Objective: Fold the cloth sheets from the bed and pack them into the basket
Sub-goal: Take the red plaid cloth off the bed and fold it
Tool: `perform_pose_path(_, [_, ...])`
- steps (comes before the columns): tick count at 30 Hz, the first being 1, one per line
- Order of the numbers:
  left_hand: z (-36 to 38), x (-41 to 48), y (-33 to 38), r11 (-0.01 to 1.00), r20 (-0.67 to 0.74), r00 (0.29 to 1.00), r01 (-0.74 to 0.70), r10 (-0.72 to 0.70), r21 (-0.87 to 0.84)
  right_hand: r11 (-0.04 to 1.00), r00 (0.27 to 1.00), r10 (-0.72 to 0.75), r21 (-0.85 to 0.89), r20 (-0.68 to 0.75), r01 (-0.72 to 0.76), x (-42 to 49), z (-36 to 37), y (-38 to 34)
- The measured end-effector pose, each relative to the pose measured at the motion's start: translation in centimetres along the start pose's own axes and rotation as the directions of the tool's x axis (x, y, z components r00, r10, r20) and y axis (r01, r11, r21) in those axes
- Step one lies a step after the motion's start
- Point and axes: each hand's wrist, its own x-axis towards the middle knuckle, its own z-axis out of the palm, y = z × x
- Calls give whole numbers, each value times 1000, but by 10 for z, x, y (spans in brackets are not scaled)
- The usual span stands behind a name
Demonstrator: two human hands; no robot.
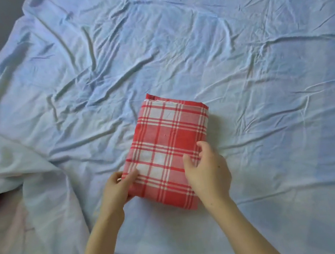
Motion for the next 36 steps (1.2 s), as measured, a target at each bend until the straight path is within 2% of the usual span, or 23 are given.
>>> perform_pose_path(1, [2,2,-9,999,-21,999,-26,27,45,999,998,53,-7,15,-53,3,3,10])
perform_pose_path(3, [7,6,-27,983,-127,988,-68,91,172,976,978,162,124,128,-178,9,15,24])
perform_pose_path(5, [9,7,-38,955,-261,958,-39,119,293,918,944,215,279,249,-283,14,34,31])
perform_pose_path(6, [10,8,-43,953,-302,948,-3,99,303,903,936,241,295,258,-313,16,42,33])
perform_pose_path(8, [9,9,-49,967,-338,941,78,9,243,881,929,276,322,246,-347,17,57,40])
perform_pose_path(10, [7,10,-57,989,-320,940,140,-116,53,850,920,333,357,206,-388,6,53,33])
perform_pose_path(12, [1,-5,-64,968,-229,942,221,-244,-121,798,890,396,393,227,-456,-23,49,37])
perform_pose_path(15, [-10,-21,-81,940,-121,941,294,-316,-174,664,812,504,469,295,-583,-80,53,63])
perform_pose_path(18, [-22,-44,-110,951,-165,942,268,-292,-154,579,753,550,485,361,-655,-154,56,89])
perform_pose_path(22, [-38,-92,-133,981,-318,929,194,-187,-12,434,665,474,504,578,-747,-218,54,124])
perform_pose_path(25, [-47,-115,-135,997,-291,955,75,-62,34,254,683,439,648,584,-718,-208,32,147])
perform_pose_path(28, [-52,-116,-133,999,-210,977,41,-33,31,116,714,428,750,554,-652,-172,8,153])
perform_pose_path(30, [-55,-122,-131,1000,-134,991,4,-1,20,127,737,441,777,513,-617,-156,1,151])
perform_pose_path(33, [-67,-143,-128,995,-65,994,-91,93,28,228,793,461,810,398,-540,-150,-3,142])
perform_pose_path(36, [-93,-165,-125,987,-41,987,-158,158,-3,326,848,422,819,322,-473,-161,-16,124])
